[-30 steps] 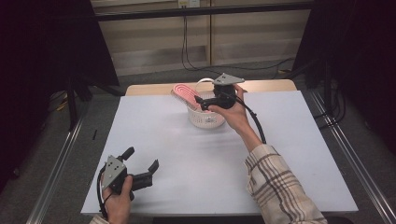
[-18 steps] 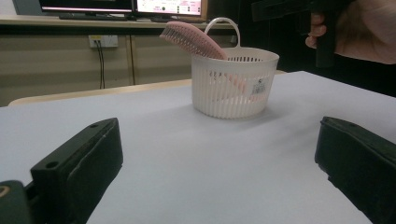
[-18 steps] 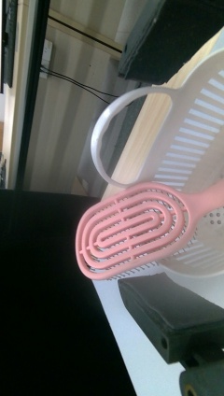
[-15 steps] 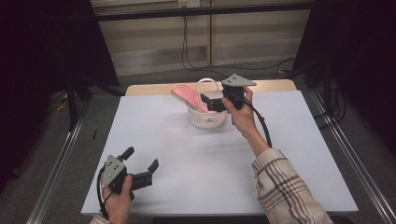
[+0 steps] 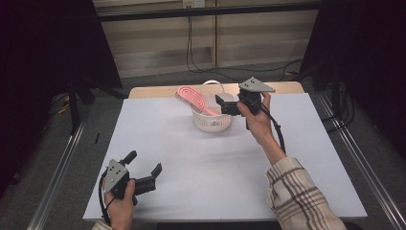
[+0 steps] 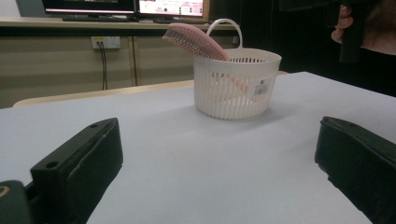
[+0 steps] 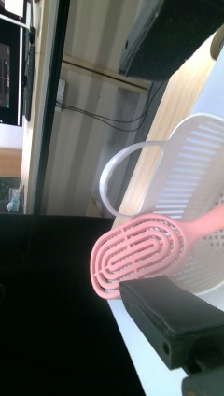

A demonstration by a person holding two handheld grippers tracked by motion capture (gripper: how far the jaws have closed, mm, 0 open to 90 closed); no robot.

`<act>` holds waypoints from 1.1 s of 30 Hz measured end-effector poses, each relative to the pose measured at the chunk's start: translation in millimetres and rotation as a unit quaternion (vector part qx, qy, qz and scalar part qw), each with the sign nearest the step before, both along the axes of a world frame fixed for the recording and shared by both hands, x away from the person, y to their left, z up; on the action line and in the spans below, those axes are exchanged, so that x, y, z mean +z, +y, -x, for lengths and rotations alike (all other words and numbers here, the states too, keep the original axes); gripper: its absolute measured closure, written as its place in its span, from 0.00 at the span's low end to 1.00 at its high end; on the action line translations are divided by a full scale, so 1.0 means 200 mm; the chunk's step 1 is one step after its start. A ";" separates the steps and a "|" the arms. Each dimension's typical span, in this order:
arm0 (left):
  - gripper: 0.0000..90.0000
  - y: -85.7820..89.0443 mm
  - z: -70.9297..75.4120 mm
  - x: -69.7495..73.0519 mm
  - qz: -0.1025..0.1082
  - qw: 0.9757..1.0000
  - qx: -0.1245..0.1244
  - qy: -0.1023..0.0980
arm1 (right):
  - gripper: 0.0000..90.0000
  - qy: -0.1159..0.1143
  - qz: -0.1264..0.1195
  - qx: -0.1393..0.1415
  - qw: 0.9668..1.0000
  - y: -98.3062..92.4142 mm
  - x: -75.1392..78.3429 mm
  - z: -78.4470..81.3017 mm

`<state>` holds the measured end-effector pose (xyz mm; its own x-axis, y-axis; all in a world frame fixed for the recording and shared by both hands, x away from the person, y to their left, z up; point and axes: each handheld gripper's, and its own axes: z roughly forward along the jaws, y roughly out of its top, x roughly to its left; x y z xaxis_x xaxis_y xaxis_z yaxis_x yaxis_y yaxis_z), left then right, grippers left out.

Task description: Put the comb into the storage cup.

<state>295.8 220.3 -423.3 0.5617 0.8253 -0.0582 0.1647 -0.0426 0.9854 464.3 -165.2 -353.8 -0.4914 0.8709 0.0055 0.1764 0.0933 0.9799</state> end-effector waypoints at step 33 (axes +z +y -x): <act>0.01 0.00 0.01 0.00 0.000 1.000 0.001 -0.006 | 0.00 -0.021 0.000 -0.044 0.999 -0.21 -0.06 0.29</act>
<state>293.6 219.4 -423.0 0.5612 0.8261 -0.0512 0.1538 -0.0432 0.9872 406.7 -208.0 -364.9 -0.4127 0.9108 -0.0140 0.1424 0.0797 0.9866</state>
